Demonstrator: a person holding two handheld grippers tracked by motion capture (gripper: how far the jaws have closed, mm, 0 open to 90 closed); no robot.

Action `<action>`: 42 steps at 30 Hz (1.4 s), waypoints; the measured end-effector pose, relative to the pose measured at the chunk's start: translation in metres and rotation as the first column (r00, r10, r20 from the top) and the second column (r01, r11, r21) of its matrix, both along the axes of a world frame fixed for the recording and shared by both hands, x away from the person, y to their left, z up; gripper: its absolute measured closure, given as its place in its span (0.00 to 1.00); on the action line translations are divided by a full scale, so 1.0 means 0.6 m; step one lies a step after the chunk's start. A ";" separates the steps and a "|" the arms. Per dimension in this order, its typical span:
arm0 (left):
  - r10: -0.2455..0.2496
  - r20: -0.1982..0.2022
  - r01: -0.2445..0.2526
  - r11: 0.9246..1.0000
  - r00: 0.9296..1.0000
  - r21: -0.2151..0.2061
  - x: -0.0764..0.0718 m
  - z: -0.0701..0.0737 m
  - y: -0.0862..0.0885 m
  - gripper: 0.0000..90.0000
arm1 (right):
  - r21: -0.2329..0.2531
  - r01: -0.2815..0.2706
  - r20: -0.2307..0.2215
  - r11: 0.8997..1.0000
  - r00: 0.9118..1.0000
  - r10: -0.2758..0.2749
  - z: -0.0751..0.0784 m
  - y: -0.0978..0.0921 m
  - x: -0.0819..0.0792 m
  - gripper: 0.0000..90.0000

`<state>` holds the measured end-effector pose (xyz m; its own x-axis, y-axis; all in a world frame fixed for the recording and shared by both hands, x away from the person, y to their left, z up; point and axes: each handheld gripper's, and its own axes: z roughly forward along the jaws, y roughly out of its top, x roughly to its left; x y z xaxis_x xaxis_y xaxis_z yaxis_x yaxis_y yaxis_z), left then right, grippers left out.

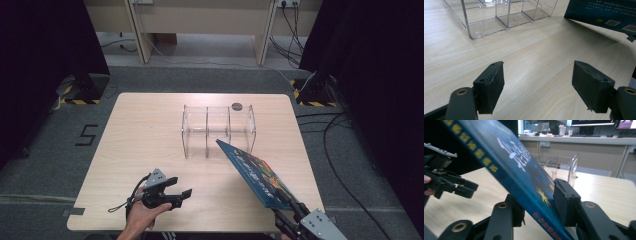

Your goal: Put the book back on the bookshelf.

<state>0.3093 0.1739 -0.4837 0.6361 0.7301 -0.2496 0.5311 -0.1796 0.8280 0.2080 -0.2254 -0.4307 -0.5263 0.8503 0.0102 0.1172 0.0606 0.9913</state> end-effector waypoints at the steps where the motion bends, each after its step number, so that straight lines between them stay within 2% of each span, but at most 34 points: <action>1: -0.002 -0.001 0.002 1.000 1.000 0.001 0.000 0.000 0.000 0.29 | 0.012 0.003 -0.001 1.000 1.000 -0.003 0.001 -0.003 0.001 0.71; 7: -0.007 -0.002 0.007 1.000 1.000 0.001 -0.001 0.000 -0.002 0.29 | 0.032 0.021 0.006 0.999 1.000 -0.021 0.006 -0.016 0.002 0.74; 8: -0.007 -0.003 0.007 1.000 1.000 0.000 -0.001 0.000 -0.002 0.29 | 0.042 0.039 0.016 0.998 0.999 -0.040 0.007 -0.020 0.002 0.76; 15: -0.009 -0.004 0.009 1.000 1.000 0.000 -0.001 0.000 -0.002 0.29 | 0.050 0.065 0.035 0.997 0.997 -0.067 0.012 -0.036 0.003 0.80; 19: -0.009 -0.006 0.009 1.000 1.000 0.001 0.000 0.000 -0.001 0.29 | 0.086 0.063 0.042 0.994 0.997 -0.067 0.019 -0.042 -0.003 0.83; 21: -0.010 -0.005 0.010 1.000 1.000 0.002 0.000 0.000 -0.001 0.29 | 0.082 0.064 0.050 0.995 0.996 -0.068 0.020 -0.044 -0.004 0.84; 27: -0.011 -0.002 0.011 1.000 1.000 0.005 0.000 0.001 0.000 0.29 | 0.114 0.074 0.049 0.991 0.996 -0.080 0.022 -0.056 -0.005 0.86; 30: -0.011 -0.004 0.011 1.000 1.000 0.006 0.001 0.000 0.001 0.29 | 0.091 0.097 0.065 0.991 0.993 -0.103 0.023 -0.067 -0.003 0.88; 34: -0.015 -0.004 0.015 1.000 1.000 0.009 0.000 0.000 -0.001 0.29 | 0.094 0.110 0.051 0.990 0.992 -0.115 0.019 -0.076 -0.001 0.89; 35: -0.016 -0.004 0.016 1.000 1.000 0.010 0.000 0.000 -0.001 0.29 | 0.088 0.110 0.059 0.990 0.992 -0.115 0.018 -0.077 -0.001 0.90; 38: -0.018 -0.006 0.018 1.000 1.000 0.011 0.000 -0.001 -0.002 0.29 | 0.040 0.113 0.075 0.993 0.990 -0.116 0.021 -0.075 -0.001 0.90; 42: -0.020 -0.005 0.020 1.000 1.000 0.012 0.000 -0.001 -0.002 0.29 | 0.006 0.120 0.085 0.993 0.989 -0.120 0.021 -0.073 -0.002 0.90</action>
<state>0.3090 0.1728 -0.4842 0.6495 0.7200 -0.2445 0.5315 -0.2000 0.8231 0.2065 -0.2689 -0.4180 -0.4194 0.9073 -0.0296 0.0384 0.0503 0.9980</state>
